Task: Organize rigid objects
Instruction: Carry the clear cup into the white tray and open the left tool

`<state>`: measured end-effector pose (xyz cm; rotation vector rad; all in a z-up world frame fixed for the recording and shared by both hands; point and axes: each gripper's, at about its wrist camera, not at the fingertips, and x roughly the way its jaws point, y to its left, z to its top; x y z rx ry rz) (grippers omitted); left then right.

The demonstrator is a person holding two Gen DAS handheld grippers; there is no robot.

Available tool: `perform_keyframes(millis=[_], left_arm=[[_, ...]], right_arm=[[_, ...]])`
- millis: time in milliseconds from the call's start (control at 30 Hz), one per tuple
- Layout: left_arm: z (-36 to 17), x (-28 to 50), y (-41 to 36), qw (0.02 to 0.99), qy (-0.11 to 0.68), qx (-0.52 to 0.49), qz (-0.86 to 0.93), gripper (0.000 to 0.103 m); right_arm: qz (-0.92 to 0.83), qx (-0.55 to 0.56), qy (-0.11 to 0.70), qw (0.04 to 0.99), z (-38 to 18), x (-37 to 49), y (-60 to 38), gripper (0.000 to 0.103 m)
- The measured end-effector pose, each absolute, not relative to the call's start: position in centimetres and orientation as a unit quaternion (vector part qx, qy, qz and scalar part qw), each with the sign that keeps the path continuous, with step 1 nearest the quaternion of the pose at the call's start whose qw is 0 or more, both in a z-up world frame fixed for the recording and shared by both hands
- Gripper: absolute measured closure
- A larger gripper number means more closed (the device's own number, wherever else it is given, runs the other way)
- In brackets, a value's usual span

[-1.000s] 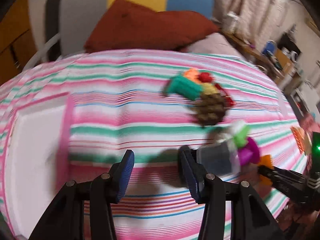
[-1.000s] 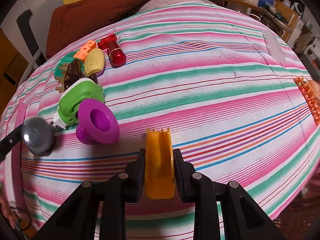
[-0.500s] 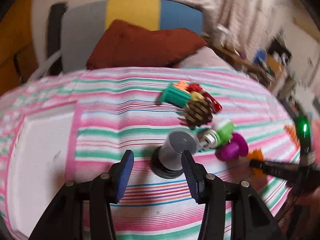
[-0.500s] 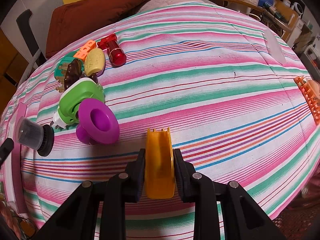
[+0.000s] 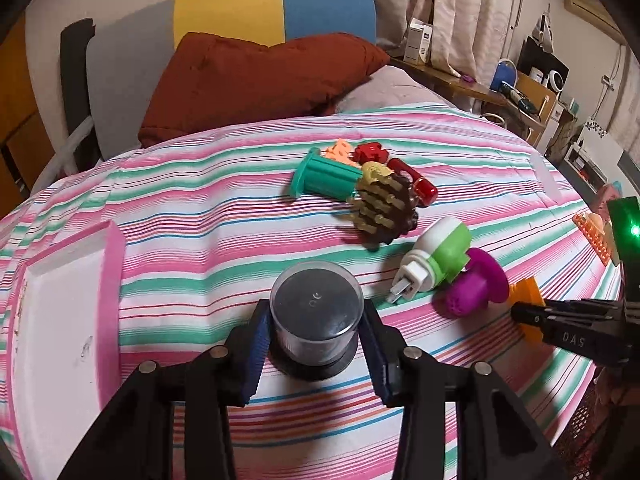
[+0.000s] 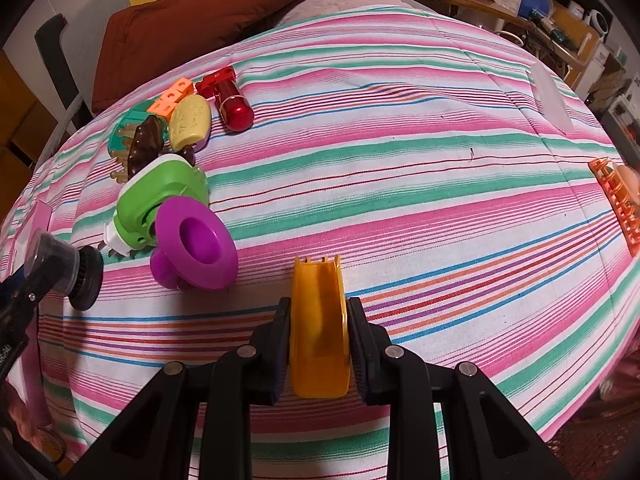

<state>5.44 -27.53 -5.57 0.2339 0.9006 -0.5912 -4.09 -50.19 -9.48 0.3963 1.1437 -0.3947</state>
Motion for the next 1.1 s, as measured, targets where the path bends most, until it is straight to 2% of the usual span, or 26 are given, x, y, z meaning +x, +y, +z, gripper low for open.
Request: perform_keyframes(millis=[200,700,1100], left_arm=[[-5.7,5.2,-25.5,0.853,0.432,0.110,-0.272,0.060],[-3.2,4.7,-18.7,0.863,0.423,0.024,-0.275,0.060],[-2.1,7.4,-11.5,0.884,0.417,-0.014,-0.211,0.060]], right_arm=[[-0.178,0.183,0.530,0.809,-9.3,-4.1,-49.9,0.076],[-0.180,0.170,0.517,0.819,-8.9,-4.2,-49.6,0.076],[-0.202,0.167,0.490,0.832,-7.8,-5.0,-50.2,0.076]])
